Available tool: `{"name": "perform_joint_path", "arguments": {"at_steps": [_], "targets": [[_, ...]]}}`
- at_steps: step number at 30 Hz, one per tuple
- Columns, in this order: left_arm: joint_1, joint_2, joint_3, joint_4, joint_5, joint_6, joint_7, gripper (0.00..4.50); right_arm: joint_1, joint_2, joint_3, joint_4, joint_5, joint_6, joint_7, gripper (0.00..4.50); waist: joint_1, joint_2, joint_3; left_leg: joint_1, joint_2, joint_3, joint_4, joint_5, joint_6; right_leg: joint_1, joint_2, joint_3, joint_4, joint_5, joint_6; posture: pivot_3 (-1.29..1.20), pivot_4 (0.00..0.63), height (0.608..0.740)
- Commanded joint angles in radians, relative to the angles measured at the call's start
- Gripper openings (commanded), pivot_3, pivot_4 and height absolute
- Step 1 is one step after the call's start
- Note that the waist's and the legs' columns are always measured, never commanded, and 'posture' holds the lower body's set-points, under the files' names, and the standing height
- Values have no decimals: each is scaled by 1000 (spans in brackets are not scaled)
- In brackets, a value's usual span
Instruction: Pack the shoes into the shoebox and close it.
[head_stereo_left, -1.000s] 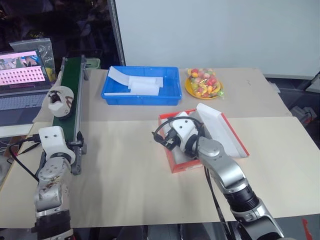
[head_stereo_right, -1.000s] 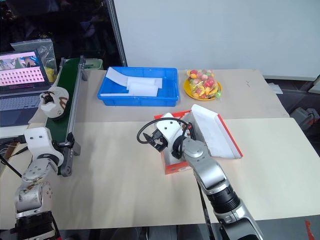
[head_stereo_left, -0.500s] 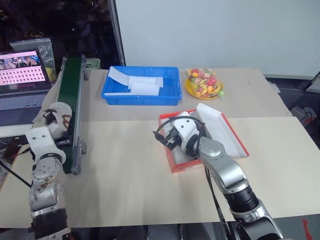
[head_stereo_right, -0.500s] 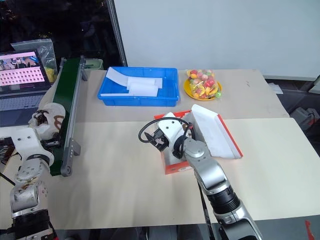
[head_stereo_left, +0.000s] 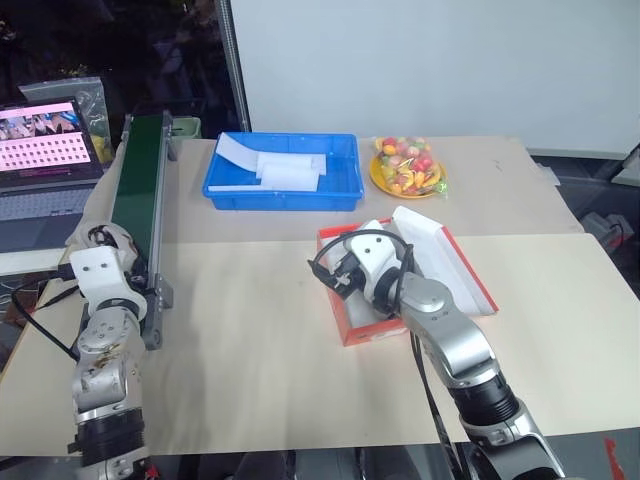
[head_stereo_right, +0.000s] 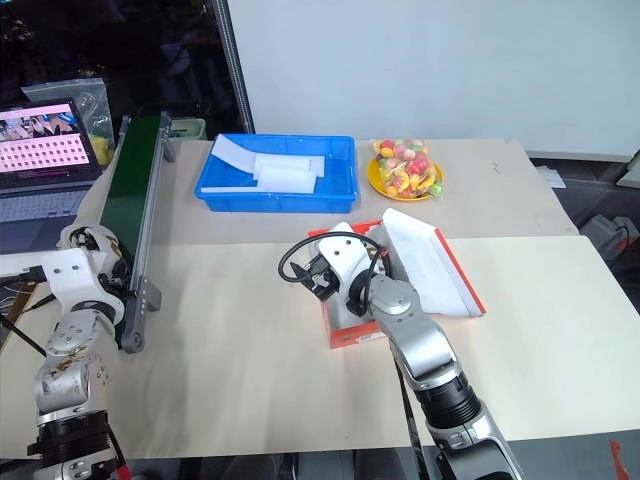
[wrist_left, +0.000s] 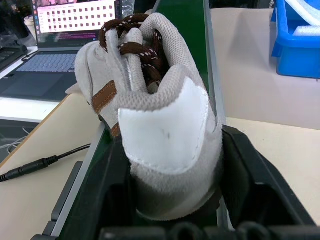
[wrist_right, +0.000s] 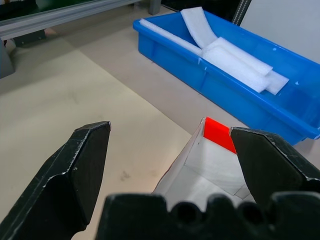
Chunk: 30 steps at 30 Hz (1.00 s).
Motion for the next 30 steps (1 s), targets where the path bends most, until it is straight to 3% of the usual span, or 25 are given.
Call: {"name": "perform_joint_path", "arguments": {"at_steps": [1, 6, 9, 12, 15, 19, 22, 30], "targets": [[-22, 17, -57, -110, 61, -94, 4, 1825, -39, 53, -84, -61, 79, 60, -2, 4500, 1, 0, 0, 0, 0, 0, 0, 0, 0, 0, 0, 0, 0, 0, 0, 0, 150, 724], [-58, 63, -211, -259, 186, -210, -33, 1825, -188, 214, -389, -34, 423, 350, -44, 4500, 0, -1, 0, -2, 0, 0, 0, 0, 0, -1, 0, 0, 0, 1, -1, 0, 150, 724], [-94, 48, -313, -310, 183, -217, -96, 1825, -366, 305, -717, 163, 817, 599, -177, 4500, 0, 0, 0, -1, 0, 0, -1, 0, 0, 0, 0, 0, 0, 1, -1, 0, 150, 724], [-99, 3, -373, -328, 107, -205, -170, 1825, -487, 320, -909, 387, 1098, 708, -324, 4500, -2, 0, 0, 1, 0, 0, -4, 0, 0, 0, 0, 0, 6, 1, -1, 0, 150, 724], [-84, -93, -389, -349, -164, -3, -285, 1825, -541, 286, -949, 539, 1231, 795, -361, 4500, -6, 1, 0, 2, 0, 0, -7, 0, 0, -1, -1, -1, 7, 1, -2, 0, 150, 724], [-92, -124, -356, -381, -333, 126, -337, 1825, -553, 250, -909, 596, 1267, 837, -391, 4500, -31, 1, 0, 0, 1, 1, -8, 0, 0, -2, -1, 0, 7, 1, -1, 0, 150, 724], [-113, -108, -349, -400, -392, 179, -354, 1825, -540, 240, -880, 613, 1272, 842, -405, 4500, -40, 1, 0, 0, 1, 1, -7, 0, 0, -2, -1, 0, 7, 1, -1, 0, 150, 724], [-124, -79, -362, -413, -394, 204, -346, 1825, -499, 204, -838, 624, 1259, 852, -404, 4500, -33, 2, 0, 0, 1, 2, -1, 0, 1, 1, 0, 0, 6, 1, -1, 0, 150, 724]]}}
